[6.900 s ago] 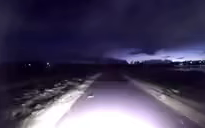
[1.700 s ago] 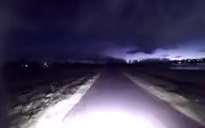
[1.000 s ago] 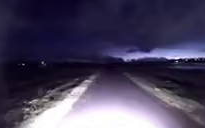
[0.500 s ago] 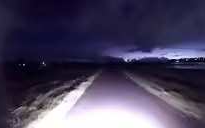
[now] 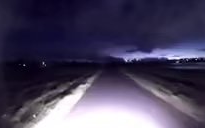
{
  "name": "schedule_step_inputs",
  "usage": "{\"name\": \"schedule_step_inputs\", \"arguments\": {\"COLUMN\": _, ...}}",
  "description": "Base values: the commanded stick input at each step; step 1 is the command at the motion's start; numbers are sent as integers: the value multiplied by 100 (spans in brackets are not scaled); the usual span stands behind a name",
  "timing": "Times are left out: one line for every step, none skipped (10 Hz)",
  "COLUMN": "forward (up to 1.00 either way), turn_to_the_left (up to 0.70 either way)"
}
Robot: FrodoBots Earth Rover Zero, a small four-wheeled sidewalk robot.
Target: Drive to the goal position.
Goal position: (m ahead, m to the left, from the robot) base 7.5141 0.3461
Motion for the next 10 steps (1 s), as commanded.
{"name": "schedule_step_inputs", "arguments": {"forward": 70, "turn_to_the_left": -10}}
{"name": "schedule_step_inputs", "arguments": {"forward": 70, "turn_to_the_left": -19}}
{"name": "schedule_step_inputs", "arguments": {"forward": 70, "turn_to_the_left": -35}}
{"name": "schedule_step_inputs", "arguments": {"forward": 70, "turn_to_the_left": -35}}
{"name": "schedule_step_inputs", "arguments": {"forward": 70, "turn_to_the_left": 0}}
{"name": "schedule_step_inputs", "arguments": {"forward": 70, "turn_to_the_left": 0}}
{"name": "schedule_step_inputs", "arguments": {"forward": 70, "turn_to_the_left": 0}}
{"name": "schedule_step_inputs", "arguments": {"forward": 70, "turn_to_the_left": 0}}
{"name": "schedule_step_inputs", "arguments": {"forward": 70, "turn_to_the_left": 0}}
{"name": "schedule_step_inputs", "arguments": {"forward": 70, "turn_to_the_left": 0}}
